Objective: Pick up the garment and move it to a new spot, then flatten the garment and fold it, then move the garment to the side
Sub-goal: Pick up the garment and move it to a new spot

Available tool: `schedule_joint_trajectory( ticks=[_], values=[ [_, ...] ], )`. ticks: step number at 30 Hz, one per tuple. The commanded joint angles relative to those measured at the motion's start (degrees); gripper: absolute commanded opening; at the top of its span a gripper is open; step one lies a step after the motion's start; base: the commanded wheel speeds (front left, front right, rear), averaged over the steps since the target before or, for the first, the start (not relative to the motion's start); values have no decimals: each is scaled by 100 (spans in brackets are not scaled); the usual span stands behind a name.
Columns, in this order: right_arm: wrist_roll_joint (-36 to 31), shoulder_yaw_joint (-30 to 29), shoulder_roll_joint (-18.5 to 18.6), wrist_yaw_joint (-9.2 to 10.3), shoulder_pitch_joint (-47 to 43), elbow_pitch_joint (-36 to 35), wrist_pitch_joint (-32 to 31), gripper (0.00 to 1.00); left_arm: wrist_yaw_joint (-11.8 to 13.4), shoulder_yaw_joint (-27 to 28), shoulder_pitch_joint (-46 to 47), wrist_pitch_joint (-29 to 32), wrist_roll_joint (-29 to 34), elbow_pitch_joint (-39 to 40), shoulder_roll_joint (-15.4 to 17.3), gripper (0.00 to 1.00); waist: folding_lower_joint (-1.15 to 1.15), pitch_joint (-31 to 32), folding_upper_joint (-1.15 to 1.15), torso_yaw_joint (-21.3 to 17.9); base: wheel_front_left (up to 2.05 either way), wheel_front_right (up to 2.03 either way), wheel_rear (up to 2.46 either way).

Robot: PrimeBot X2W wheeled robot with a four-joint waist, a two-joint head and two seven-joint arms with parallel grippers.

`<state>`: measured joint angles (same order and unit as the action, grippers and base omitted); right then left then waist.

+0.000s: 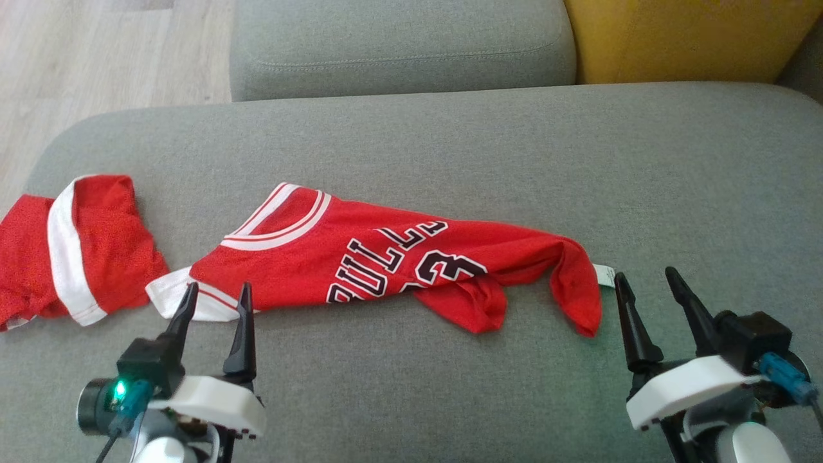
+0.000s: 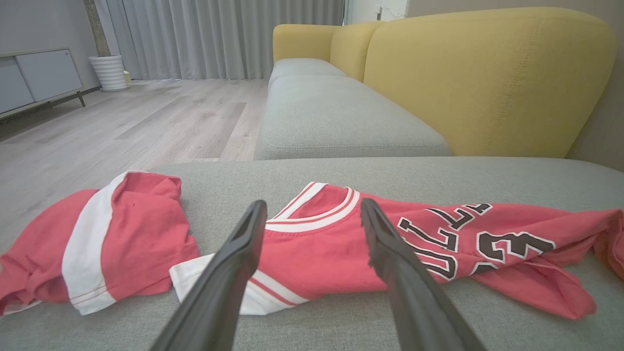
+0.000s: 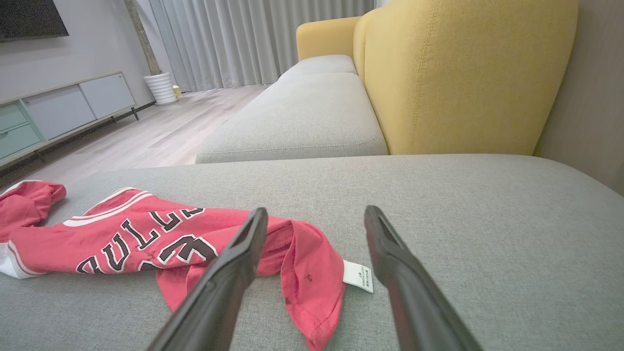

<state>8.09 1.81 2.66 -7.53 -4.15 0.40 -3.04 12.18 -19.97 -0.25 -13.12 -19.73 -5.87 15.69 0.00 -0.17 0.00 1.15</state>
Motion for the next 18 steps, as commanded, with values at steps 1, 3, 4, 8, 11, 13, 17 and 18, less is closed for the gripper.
schedule_joint_trajectory(
  ticks=[1,3,4,8,11,13,17,18],
  values=[
    [42,156,21,4,152,-184,10,100,42,186,209,9,-12,176,129,100,0,1,0,6,0,0,0],
    [55,178,21,4,145,-159,-6,100,50,170,224,5,-16,158,121,100,0,9,0,21,0,0,0],
    [55,178,21,4,145,-159,-6,100,50,170,224,5,-16,158,121,100,0,9,0,21,0,0,0],
    [35,346,21,4,168,-49,-72,100,58,151,244,-3,-22,143,113,100,0,4,0,41,0,0,0],
    [31,622,21,4,245,160,-121,100,34,119,312,-2,-14,145,115,100,0,-74,0,103,0,0,0],
    [50,808,21,4,312,387,-137,100,2,87,390,-3,-7,140,109,100,0,-141,0,195,0,0,0],
    [14,1168,21,4,569,974,-162,100,-11,70,553,-36,-2,150,53,100,0,-327,0,419,0,0,0],
    [6,1258,21,4,653,1143,-160,100,-4,75,576,-49,0,151,38,100,0,-364,0,468,0,0,0]
  ],
)
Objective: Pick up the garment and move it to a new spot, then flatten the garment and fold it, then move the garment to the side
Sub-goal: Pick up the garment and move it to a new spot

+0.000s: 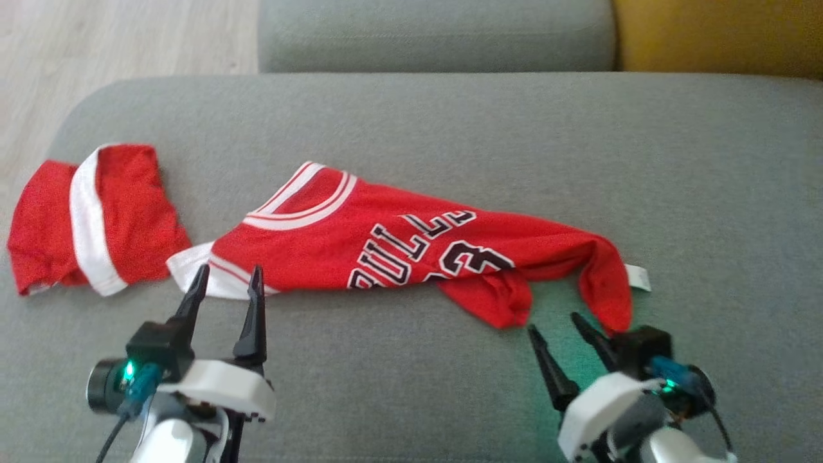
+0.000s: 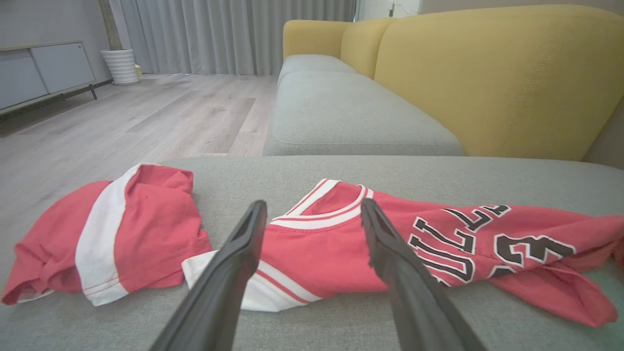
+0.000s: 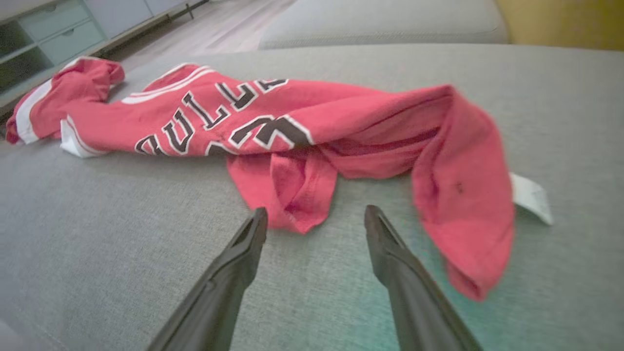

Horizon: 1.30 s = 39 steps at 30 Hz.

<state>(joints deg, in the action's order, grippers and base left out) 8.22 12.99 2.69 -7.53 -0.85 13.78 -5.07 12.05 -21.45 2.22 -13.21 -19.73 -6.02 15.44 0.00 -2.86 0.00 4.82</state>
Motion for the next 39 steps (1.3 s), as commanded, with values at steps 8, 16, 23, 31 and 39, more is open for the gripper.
schedule_joint_trajectory(
  ticks=[8,16,23,31,39],
  values=[
    [44,404,19,4,1016,1011,131,100,-38,169,565,-124,22,161,-123,100,0,-456,0,535,0,0,0],
    [230,593,19,4,1433,1545,238,0,-76,215,655,-167,65,84,-248,100,0,-607,0,601,0,0,0],
    [551,869,112,4,1206,602,91,0,-91,355,639,-176,113,104,-249,100,0,-611,0,367,0,0,0],
    [1321,908,381,4,716,-1086,-903,0,-111,454,594,-178,172,161,-227,100,0,-610,0,28,0,0,0],
    [1905,320,384,4,423,-2827,-1587,0,-143,504,653,-178,227,188,-201,100,0,-664,0,-192,0,0,0]
  ],
)
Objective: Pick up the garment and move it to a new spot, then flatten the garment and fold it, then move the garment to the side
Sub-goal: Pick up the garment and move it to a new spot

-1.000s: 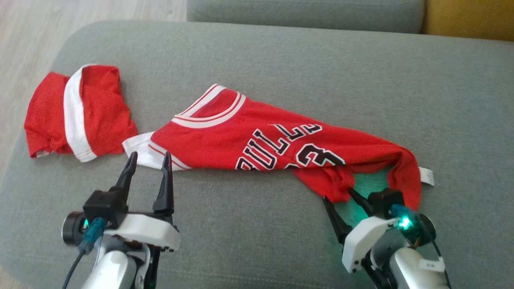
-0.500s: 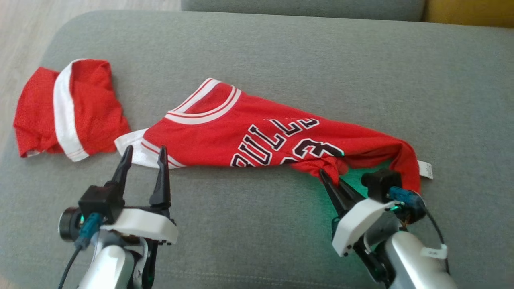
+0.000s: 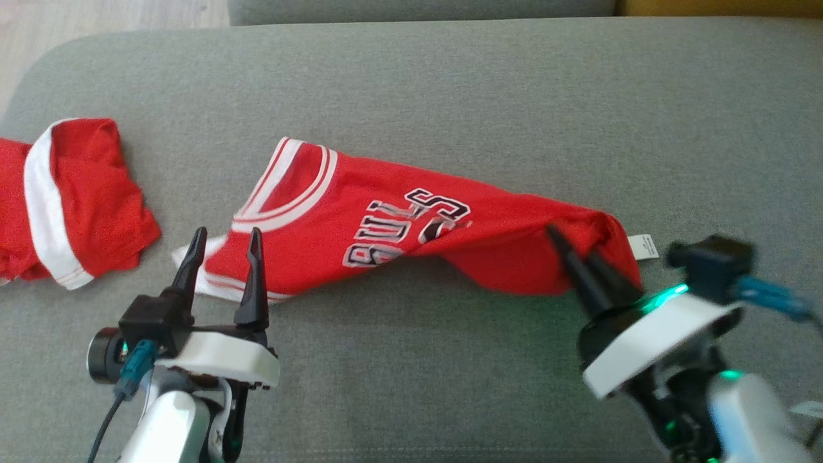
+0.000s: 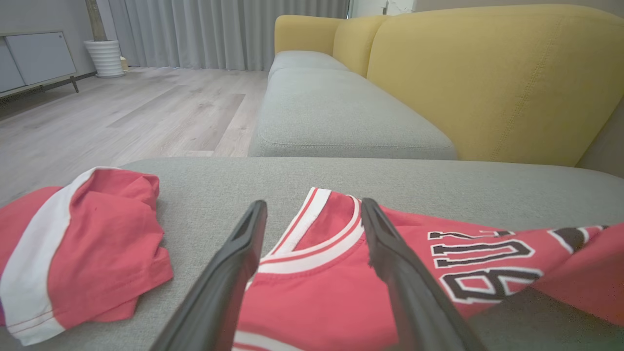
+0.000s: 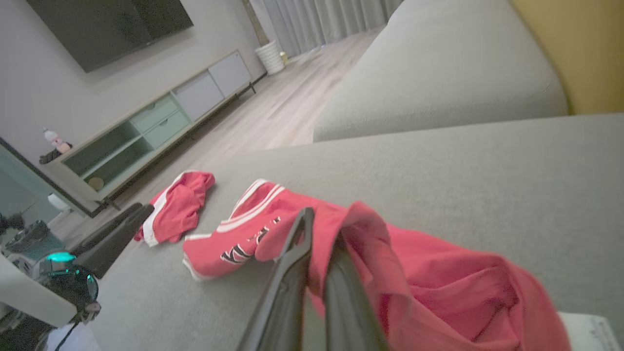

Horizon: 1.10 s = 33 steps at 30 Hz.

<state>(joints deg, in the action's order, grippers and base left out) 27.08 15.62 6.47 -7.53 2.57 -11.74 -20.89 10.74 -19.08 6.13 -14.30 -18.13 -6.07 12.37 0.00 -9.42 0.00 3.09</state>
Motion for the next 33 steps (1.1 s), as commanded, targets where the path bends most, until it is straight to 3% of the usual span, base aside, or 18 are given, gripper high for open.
schedule_joint_trajectory(
  ticks=[1,6,11,20,28,29,30,31,33],
  values=[
    [30,-46,-7,4,90,-419,-21,0,-12,271,265,-69,72,194,107,100,0,-9,0,-35,0,0,0],
    [111,-567,-88,4,201,-871,-50,0,-29,269,286,-69,88,194,118,100,0,-14,0,-69,0,0,0],
    [82,-1154,-119,4,410,-757,3,0,-49,250,334,-70,97,190,121,100,0,-64,0,-48,0,0,0],
    [-29,-1816,-108,4,913,810,270,0,-121,183,616,-70,133,258,41,100,0,-565,0,149,0,0,0],
    [-372,-1686,37,4,1348,2183,844,0,-229,165,828,-70,212,216,-98,100,0,-854,0,248,0,0,0],
    [-414,-1638,62,4,1379,2276,926,11,-239,175,828,-70,221,200,-106,100,0,-850,0,239,0,0,0],
    [-524,-1575,120,4,1397,2351,1019,48,-249,184,825,-70,229,182,-113,100,0,-835,0,229,0,0,0],
    [-610,-1523,155,4,1407,2406,1130,100,-259,191,820,-70,238,163,-120,100,0,-816,0,219,0,0,0],
    [-762,-1368,197,4,1386,2414,1489,100,-288,218,795,-70,257,109,-130,100,0,-730,0,179,0,0,0]
  ],
)
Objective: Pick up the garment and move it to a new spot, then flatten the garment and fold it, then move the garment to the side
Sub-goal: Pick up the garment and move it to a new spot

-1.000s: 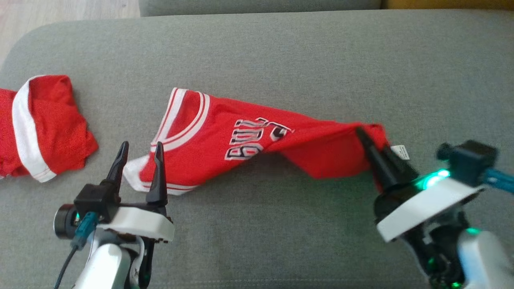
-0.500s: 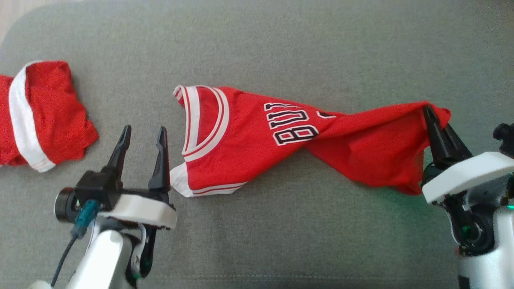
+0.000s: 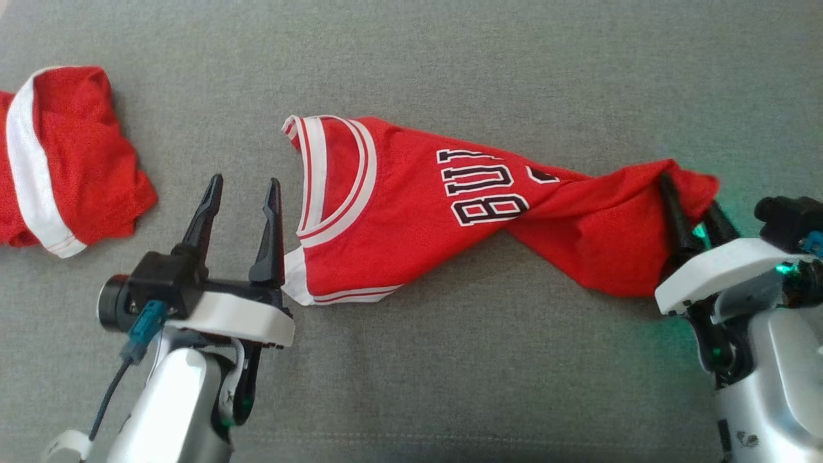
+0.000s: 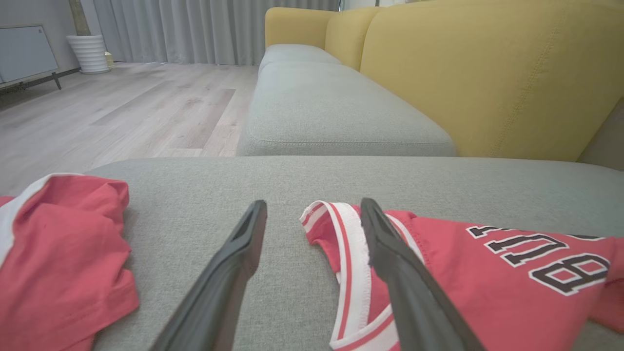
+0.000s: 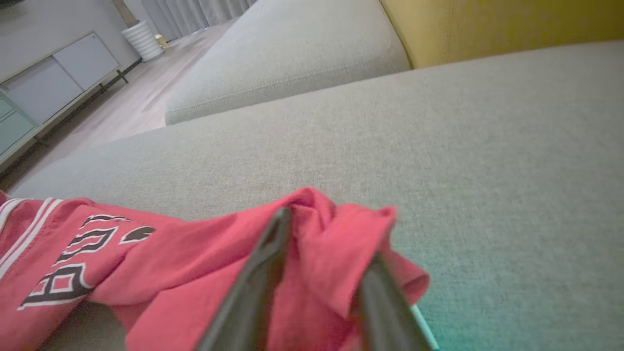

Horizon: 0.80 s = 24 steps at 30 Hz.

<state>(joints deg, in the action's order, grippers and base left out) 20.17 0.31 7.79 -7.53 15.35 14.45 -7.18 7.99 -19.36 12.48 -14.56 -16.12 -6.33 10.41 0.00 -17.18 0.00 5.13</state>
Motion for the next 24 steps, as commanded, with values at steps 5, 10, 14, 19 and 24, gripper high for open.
schedule_joint_trajectory(
  ticks=[5,10,14,19,24],
  values=[
    [-284,260,70,4,8,-476,613,100,-32,284,84,-43,80,86,66,100,0,193,0,-97,0,0,0],
    [-615,353,70,4,-163,-1024,1040,100,-37,330,-56,-43,103,64,80,100,0,411,0,-193,0,0,0],
    [-870,443,-16,4,-454,-1414,1102,100,-30,335,-204,-43,118,54,85,100,0,617,0,-246,0,0,0],
    [-1018,583,-151,4,-951,-1764,988,100,-12,308,-432,-44,131,55,92,100,0,852,0,-296,0,0,0],
    [-1056,637,-238,4,-1293,-1983,857,100,9,275,-583,-37,128,67,127,100,0,944,0,-322,0,0,0]
  ],
)
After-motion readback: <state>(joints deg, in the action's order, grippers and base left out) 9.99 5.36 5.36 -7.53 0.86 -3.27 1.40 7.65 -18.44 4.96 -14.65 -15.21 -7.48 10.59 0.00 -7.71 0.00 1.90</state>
